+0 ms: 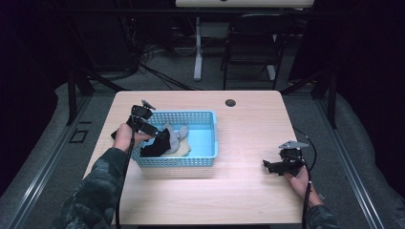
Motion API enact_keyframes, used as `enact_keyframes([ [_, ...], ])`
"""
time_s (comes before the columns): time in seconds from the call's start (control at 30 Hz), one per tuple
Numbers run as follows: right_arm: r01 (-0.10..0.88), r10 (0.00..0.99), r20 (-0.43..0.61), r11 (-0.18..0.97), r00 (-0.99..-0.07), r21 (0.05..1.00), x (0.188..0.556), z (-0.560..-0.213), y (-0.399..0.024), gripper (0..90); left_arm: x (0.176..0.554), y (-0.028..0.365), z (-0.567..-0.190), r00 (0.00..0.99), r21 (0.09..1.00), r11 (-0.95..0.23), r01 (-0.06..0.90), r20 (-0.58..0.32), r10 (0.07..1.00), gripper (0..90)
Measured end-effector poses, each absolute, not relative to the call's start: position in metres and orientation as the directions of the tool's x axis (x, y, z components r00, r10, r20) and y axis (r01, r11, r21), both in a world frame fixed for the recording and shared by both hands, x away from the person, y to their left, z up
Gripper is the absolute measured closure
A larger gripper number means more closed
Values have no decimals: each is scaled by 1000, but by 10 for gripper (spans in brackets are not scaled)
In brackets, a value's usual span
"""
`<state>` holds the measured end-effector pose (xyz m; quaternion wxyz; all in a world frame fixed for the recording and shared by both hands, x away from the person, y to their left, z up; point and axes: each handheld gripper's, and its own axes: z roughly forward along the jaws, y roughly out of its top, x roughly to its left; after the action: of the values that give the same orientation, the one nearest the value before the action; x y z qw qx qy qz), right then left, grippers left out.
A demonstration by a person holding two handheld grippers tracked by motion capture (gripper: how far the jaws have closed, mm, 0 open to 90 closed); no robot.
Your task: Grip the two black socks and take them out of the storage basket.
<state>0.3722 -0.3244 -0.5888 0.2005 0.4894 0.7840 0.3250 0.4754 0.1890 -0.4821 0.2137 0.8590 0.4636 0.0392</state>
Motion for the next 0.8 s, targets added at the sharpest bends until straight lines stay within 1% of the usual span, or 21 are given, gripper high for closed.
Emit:
enact_keyframes([
  [0.03, 637, 899, 5, 306, -438, 708, 372, -589, -324, 0, 477, 187, -485, 566, 396, -478, 784, -138, 813, 121],
  [0.07, 637, 898, 5, 308, -440, 707, 372, -589, -324, 0, 477, 184, -488, 560, 384, -476, 791, -140, 817, 151],
  [0.13, 637, 898, 5, 309, -441, 706, 372, -589, -324, 0, 479, 181, -494, 561, 365, -488, 793, -126, 818, 162],
  [0.27, 637, 899, 3, 308, -438, 707, 372, -589, -324, 0, 481, 180, -510, 543, 318, -483, 816, -133, 829, 208],
  [0.3, 637, 898, 4, 310, -441, 706, 372, -589, -324, 0, 481, 181, -513, 535, 305, -478, 824, -143, 833, 237],
  [0.37, 637, 897, 4, 310, -441, 706, 372, -589, -324, 0, 481, 180, -518, 535, 293, -487, 823, -109, 838, 322],
  [0.4, 637, 897, 4, 310, -441, 706, 372, -589, -324, 0, 481, 181, -522, 533, 282, -487, 827, -112, 839, 369],
  [0.43, 637, 898, 5, 309, -441, 706, 372, -589, -324, 0, 480, 182, -523, 529, 281, -482, 830, -119, 840, 390],
  [0.53, 637, 898, 4, 310, -441, 706, 372, -589, -324, 0, 479, 182, -526, 532, 282, -479, 831, -150, 833, 500],
  [0.57, 637, 897, 5, 309, -441, 706, 372, -589, -324, 0, 478, 182, -525, 539, 283, -487, 826, -142, 830, 526],
  [0.6, 637, 897, 4, 310, -442, 706, 372, -589, -324, 0, 478, 181, -524, 544, 280, -494, 823, -139, 827, 588],
  [0.63, 637, 899, 1, 309, -438, 706, 372, -589, -324, 0, 477, 180, -523, 547, 283, -497, 820, -136, 826, 610],
  [0.73, 637, 899, 1, 310, -438, 706, 372, -589, -324, 0, 476, 180, -521, 555, 291, -503, 814, -133, 821, 719],
  [0.8, 637, 899, 2, 309, -439, 706, 372, -589, -324, 0, 475, 182, -519, 560, 304, -503, 809, -134, 818, 764],
])
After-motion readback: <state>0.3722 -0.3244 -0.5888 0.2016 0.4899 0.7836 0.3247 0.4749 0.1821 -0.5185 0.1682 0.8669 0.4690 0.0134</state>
